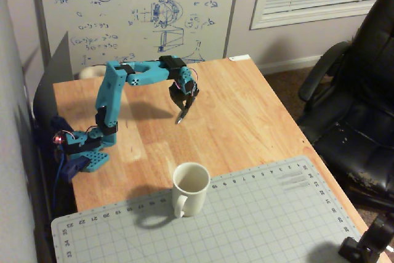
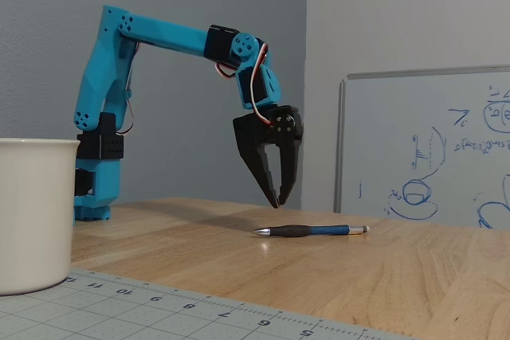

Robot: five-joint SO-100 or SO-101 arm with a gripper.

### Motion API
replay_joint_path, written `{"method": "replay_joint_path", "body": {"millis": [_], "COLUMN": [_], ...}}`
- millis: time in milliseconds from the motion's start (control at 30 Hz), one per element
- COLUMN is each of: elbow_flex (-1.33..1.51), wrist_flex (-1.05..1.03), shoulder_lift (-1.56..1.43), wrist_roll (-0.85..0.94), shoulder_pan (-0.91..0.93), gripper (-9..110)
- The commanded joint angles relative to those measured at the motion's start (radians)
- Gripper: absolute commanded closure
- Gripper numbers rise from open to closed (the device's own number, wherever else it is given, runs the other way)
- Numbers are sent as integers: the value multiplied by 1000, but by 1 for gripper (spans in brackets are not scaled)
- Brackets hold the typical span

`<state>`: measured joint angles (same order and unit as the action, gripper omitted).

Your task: Touch the pen.

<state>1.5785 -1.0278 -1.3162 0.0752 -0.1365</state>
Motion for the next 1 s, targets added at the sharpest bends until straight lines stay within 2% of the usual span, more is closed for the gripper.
{"method": "replay_joint_path", "body": {"millis": [0,433,967], "elbow_flex": [-129,-186,-190], "wrist_flex": [15,15,17], "shoulder_lift": [14,124,37], "wrist_roll": [-6,-6,-6], "shoulder_pan": [-2,-6,-31], "gripper": [101,101,101]}}
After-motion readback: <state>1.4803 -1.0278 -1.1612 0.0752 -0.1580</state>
